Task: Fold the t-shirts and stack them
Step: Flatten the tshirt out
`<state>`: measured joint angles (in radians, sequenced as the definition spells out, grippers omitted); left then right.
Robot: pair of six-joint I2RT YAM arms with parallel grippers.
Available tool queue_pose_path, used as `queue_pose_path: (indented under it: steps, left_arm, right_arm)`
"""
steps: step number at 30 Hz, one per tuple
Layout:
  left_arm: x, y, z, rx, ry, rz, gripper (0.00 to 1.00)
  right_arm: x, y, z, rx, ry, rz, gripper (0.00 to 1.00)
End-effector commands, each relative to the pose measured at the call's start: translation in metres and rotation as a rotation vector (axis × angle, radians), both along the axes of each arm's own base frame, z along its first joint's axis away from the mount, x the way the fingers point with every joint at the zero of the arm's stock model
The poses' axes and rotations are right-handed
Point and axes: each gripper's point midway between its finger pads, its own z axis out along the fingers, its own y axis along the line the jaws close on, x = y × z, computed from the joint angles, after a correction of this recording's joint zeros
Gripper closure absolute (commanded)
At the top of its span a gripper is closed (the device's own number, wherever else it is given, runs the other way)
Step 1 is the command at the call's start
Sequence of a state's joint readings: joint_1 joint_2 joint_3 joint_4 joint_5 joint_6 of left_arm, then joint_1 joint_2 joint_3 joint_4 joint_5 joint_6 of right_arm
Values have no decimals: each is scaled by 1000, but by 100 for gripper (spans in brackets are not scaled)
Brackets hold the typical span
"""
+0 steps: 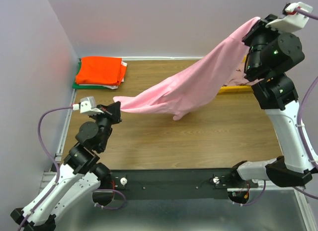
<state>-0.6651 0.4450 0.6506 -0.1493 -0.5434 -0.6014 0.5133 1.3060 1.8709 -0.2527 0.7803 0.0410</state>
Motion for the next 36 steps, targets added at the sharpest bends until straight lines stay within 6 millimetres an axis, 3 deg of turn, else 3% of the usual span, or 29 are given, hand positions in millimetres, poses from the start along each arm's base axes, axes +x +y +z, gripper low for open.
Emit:
queue_pose_path:
  steps: [1,2,4,5,6,9,11,14,15,16,18,21,24,30,33,36]
  left_arm:
    - [19,-22,-30,8,47,-32,100]
    - [24,-28,-32,11,51,-40,100]
    - [39,-35,-47,41,99,-21,100]
    - [45,-34,-44,48,103,-1,100]
    - [50,-37,-49,74,119,1,100]
    - [55,-42,-38,103,81,-18,100]
    - [54,-45,-31,113,53,-38,100]
    - [49,-45,-23,120,23,-60,100]
    - [48,-45,-23,120,21,-67,100]
    - [47,-45,-21,118,15,-72,100]
    - [41,-46,-17,109,-2,-94,100]
    - [33,-44,-14,97,-16,-112,100]
    - [20,-32,0,68,-54,-97,100]
    - [-8,12,33,50,-130,11,100]
    - [-25,30,52,18,-189,36,100]
    - [-30,34,55,-3,-208,41,100]
  right_arm:
    - [38,28,12,-74,-39,45,100]
    - [65,45,4,-99,-20,63,100]
    - [93,54,-5,-130,2,63,100]
    - [125,61,-24,-151,40,48,100]
    - [137,64,-30,-155,49,42,100]
    - [162,72,-55,-176,95,31,100]
    - [162,75,-61,-165,101,54,100]
    - [146,74,-60,-157,99,92,100]
    - [149,75,-69,-166,119,93,100]
    - [135,69,-56,-155,94,97,100]
    - [124,68,-53,-153,87,125,100]
    - [90,59,-37,-134,47,162,100]
    - [57,47,-17,-96,-8,185,100]
    - [-1,14,28,-55,-126,155,100]
    - [-21,1,45,-59,-165,129,100]
    - [-25,-2,53,-60,-184,126,100]
